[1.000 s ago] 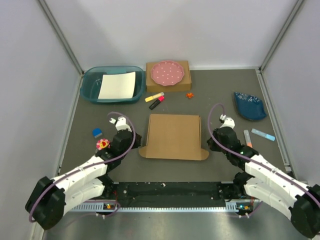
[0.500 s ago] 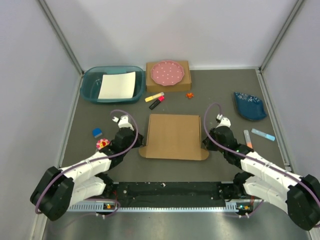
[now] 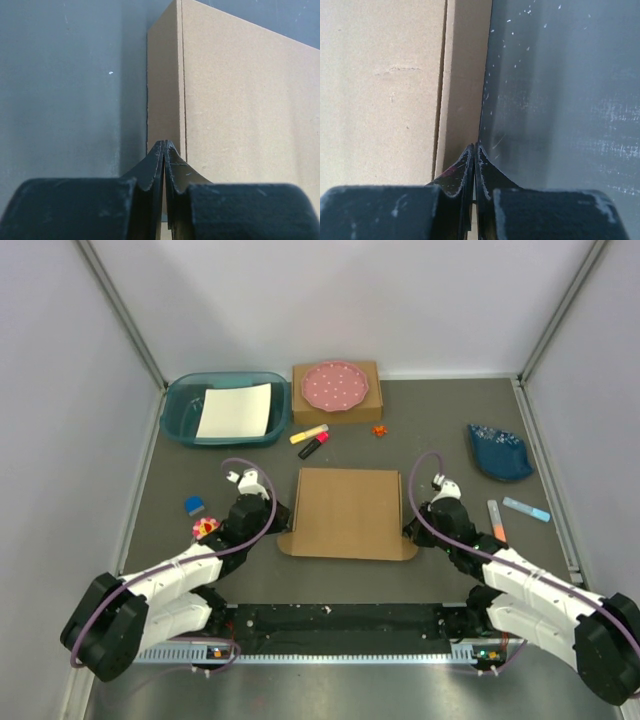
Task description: Fold the paper box
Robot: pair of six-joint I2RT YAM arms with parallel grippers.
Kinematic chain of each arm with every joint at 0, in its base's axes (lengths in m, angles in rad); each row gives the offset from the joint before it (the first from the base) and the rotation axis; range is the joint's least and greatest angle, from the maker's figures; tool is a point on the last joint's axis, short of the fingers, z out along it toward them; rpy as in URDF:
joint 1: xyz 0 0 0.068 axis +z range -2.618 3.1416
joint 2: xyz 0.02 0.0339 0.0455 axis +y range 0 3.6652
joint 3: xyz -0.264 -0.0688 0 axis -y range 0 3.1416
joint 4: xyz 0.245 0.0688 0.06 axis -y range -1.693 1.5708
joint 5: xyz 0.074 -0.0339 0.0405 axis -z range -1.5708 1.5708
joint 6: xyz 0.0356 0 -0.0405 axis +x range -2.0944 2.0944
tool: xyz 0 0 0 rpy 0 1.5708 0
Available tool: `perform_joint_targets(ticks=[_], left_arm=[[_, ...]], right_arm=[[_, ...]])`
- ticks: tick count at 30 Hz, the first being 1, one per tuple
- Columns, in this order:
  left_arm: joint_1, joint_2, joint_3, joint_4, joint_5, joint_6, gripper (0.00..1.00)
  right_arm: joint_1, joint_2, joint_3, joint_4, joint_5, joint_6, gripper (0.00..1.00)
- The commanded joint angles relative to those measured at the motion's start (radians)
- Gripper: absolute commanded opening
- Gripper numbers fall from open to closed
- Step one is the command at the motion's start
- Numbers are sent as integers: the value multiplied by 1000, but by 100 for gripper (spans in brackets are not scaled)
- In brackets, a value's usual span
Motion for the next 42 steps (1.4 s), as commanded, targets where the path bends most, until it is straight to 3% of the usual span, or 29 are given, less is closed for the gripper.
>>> perform_joint_targets(ticks=[1, 19, 30, 42], left_arm=[[4, 5, -11, 67, 32, -5, 6], [4, -80, -63, 113, 142, -6, 0], [4, -222, -49, 94, 254, -8, 0], [4, -402, -3, -45, 337, -54, 2]], right_arm=[[-12, -27, 0, 46, -14, 8, 0], [-9, -94, 24, 34, -82, -9, 0], [-9, -229, 126, -115, -120, -21, 0], [-9, -338, 270, -269, -186, 40, 0]])
